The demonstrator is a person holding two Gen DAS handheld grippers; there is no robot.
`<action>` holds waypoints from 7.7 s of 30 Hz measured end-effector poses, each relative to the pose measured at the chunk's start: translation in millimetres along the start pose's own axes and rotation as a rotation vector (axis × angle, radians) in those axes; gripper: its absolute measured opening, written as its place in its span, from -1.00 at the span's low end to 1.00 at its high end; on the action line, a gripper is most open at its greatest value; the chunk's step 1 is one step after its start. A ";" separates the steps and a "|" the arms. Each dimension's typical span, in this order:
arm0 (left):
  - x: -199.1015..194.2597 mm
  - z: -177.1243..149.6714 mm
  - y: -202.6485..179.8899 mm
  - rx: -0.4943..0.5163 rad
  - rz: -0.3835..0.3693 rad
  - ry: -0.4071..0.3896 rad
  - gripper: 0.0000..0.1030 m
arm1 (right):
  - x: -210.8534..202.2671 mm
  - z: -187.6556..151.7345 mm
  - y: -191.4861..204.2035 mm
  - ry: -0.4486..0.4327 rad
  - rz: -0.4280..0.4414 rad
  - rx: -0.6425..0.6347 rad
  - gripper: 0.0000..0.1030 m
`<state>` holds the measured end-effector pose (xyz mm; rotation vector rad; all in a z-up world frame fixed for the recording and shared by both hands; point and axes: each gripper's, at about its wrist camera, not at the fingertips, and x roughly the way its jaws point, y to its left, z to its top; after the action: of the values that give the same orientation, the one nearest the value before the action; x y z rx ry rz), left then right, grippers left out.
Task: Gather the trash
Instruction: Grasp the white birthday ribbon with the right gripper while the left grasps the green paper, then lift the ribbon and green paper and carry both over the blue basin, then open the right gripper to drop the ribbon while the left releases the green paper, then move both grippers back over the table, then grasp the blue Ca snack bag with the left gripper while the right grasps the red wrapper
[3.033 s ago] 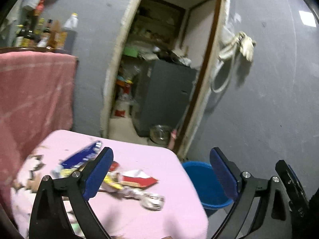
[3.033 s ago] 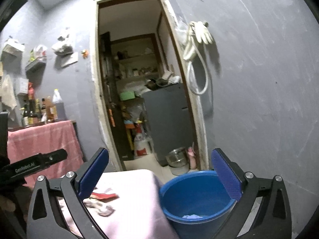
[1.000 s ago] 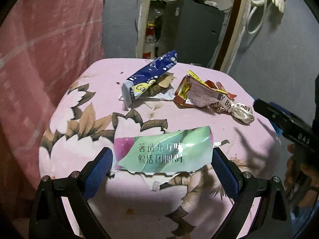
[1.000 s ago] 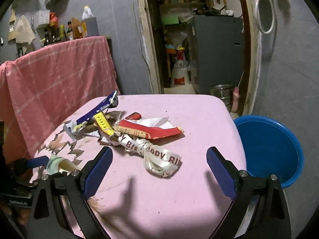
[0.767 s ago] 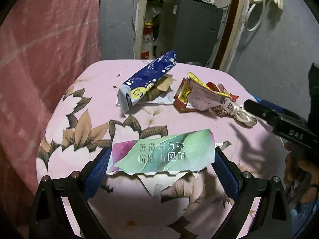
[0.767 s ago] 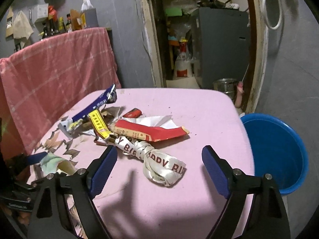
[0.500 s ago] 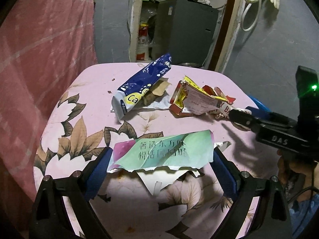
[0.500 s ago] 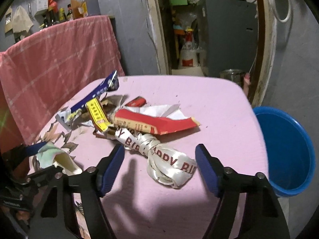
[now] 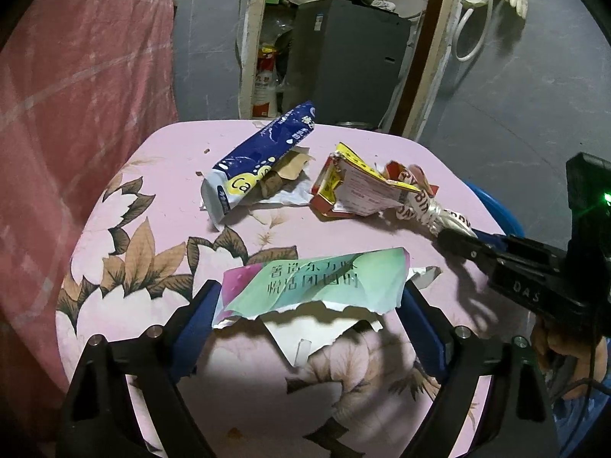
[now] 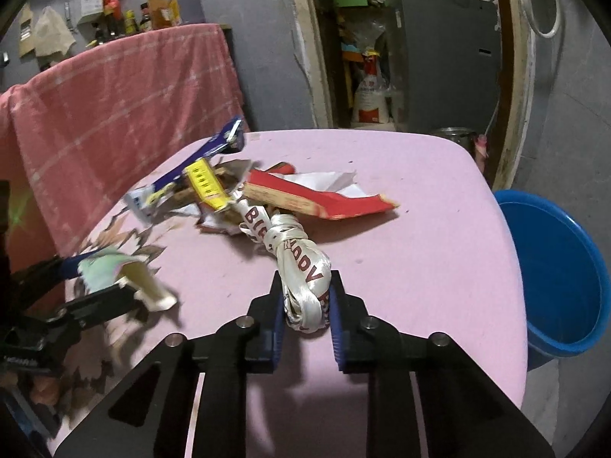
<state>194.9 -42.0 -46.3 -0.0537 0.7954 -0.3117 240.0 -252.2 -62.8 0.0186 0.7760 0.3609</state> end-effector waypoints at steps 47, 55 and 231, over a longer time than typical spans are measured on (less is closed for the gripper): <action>67.8 117.2 -186.1 0.064 -0.159 -0.313 0.71 | -136.4 -7.0 -144.9 -0.547 -0.390 0.229 -0.62; 129.7 124.0 -222.0 0.141 -0.140 -0.152 0.71 | -106.3 -26.4 -194.1 -0.445 -0.390 0.347 -0.62; 51.4 83.8 82.8 -0.210 -0.103 0.092 -0.37 | 41.2 40.9 -3.6 0.030 -0.032 0.158 0.03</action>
<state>309.2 16.0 -36.8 -0.2801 0.9164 -0.3292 296.2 -237.6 -62.1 0.1494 0.8323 0.2695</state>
